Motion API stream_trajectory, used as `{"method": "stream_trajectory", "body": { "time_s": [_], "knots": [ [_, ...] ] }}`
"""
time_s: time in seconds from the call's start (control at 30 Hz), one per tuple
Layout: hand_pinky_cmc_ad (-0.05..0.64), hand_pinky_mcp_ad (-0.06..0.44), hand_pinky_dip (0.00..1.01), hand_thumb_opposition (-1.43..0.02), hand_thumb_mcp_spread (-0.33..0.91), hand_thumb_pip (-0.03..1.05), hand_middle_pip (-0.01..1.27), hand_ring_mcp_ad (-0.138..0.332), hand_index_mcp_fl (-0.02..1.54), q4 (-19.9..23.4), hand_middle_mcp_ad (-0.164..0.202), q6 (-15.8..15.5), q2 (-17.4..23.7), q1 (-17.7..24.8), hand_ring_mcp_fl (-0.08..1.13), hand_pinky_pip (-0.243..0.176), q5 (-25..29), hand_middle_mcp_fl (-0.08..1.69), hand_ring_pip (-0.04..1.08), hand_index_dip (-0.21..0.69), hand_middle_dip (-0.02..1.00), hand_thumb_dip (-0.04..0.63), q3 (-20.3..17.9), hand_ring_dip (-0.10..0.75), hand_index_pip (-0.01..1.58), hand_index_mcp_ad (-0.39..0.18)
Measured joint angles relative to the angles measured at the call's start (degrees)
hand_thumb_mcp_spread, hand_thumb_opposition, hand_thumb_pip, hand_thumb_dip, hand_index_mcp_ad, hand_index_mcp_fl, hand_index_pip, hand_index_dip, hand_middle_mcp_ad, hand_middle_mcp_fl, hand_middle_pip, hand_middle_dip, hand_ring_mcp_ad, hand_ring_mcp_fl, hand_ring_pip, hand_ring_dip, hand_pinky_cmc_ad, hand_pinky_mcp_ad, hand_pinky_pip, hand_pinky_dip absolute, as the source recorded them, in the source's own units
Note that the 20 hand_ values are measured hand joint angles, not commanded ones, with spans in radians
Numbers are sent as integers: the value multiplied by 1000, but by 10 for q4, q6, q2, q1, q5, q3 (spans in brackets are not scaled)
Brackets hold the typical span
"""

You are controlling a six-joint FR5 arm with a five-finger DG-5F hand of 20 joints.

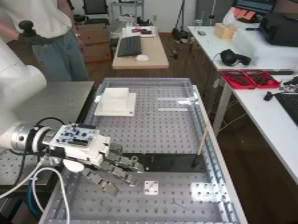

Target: Grab the larger nut and place it in the white container

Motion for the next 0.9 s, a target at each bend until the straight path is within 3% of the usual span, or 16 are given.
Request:
{"method": "stream_trajectory", "body": {
  "time_s": [0.7,0.9],
  "knots": [
    [354,311,737,-846,332,782,133,164,195,10,80,6,-7,-1,-2,-105,-1,0,215,94,185,188,0,122,1539,-131],
    [351,312,737,-864,330,766,133,161,271,11,79,9,-5,2,-2,-105,1,0,215,70,185,187,0,122,1536,-84]
  ]
}}
